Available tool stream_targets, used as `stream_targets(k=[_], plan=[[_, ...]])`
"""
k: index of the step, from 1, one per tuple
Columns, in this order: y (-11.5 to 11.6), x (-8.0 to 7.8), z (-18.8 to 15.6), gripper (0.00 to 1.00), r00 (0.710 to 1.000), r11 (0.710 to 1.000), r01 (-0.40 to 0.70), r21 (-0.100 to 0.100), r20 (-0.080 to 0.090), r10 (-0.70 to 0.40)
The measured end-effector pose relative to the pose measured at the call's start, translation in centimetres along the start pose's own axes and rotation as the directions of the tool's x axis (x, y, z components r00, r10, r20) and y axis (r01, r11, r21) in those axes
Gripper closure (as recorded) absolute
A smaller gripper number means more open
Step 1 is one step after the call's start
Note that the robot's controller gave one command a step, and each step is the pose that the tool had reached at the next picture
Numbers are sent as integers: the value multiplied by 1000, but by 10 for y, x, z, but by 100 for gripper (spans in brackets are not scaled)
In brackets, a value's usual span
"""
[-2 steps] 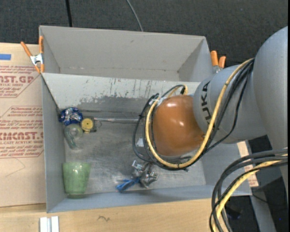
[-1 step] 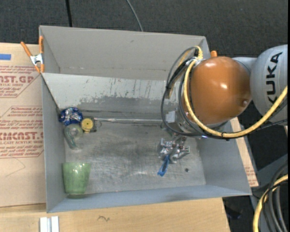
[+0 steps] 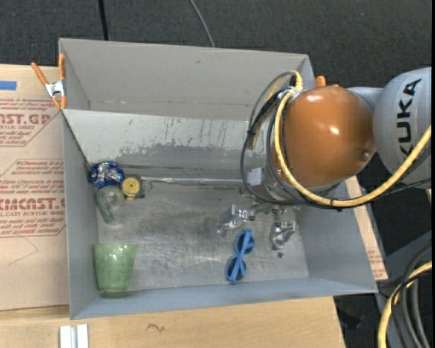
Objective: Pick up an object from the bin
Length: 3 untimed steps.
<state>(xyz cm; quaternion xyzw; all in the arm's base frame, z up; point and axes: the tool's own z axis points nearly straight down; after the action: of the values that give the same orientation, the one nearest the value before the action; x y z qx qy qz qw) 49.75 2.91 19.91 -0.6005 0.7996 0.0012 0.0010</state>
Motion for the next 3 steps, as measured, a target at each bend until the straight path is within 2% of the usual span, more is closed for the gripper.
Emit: stream_targets(k=[1,2,3], plan=[[-20,-8,131,0,990,990,143,-1,2,-143],[-23,-5,126,100,990,990,140,1,-7,-140],[-38,8,-60,100,921,921,391,7,-2,-391]])
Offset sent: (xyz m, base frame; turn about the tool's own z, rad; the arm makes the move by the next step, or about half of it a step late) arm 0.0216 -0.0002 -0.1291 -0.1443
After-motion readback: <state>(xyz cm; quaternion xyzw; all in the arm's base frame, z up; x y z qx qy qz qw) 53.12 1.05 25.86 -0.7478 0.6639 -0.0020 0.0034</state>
